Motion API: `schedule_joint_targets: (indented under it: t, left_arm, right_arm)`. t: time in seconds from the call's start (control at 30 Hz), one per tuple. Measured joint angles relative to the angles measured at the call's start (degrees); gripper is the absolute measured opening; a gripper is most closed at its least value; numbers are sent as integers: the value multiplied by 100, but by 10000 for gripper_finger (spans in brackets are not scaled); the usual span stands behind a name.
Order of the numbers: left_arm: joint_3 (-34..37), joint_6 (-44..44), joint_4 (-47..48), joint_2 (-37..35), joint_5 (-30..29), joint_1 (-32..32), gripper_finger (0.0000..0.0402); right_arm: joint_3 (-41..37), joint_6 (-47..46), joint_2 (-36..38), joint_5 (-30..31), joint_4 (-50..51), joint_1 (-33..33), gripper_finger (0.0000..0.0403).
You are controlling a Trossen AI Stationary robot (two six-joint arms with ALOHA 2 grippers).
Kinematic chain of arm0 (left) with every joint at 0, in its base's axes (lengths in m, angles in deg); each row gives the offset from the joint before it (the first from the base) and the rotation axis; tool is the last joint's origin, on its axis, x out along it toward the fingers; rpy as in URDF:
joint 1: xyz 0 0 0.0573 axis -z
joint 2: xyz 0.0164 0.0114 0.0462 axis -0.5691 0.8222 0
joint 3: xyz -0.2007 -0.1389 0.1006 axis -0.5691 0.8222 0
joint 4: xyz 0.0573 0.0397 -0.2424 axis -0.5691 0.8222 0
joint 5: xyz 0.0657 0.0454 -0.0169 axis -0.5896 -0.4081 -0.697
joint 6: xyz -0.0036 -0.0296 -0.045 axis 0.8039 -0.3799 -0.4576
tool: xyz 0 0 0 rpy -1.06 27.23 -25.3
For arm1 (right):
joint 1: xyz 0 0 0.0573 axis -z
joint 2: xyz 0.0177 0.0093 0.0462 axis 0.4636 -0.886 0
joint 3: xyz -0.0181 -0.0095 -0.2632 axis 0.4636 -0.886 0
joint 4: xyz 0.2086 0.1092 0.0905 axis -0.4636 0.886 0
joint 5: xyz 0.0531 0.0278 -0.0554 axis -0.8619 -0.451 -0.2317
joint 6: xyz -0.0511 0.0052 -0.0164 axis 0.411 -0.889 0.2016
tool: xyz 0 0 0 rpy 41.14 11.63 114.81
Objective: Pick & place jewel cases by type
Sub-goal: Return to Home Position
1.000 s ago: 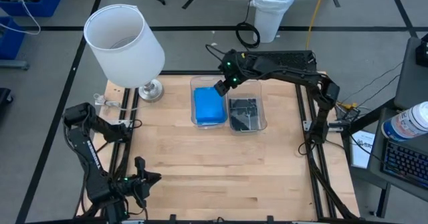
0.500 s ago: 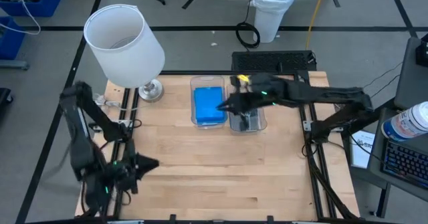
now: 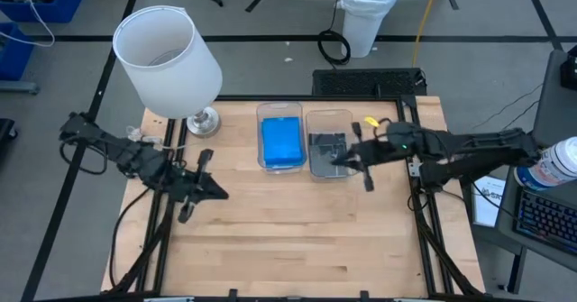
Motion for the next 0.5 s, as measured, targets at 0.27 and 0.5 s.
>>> schedule_joint_targets:
  t: [0.27,0.5]
  left_arm:
    - [2083,137,-1540,-1881,215,219,4]
    - [3387,-1250,-2358,-2477,186,-260,4]
  right_arm:
    - [-2634,-1084,2249,270,-1881,-27,0]
    - [-3828,-1774,2903,170,-2746,188,0]
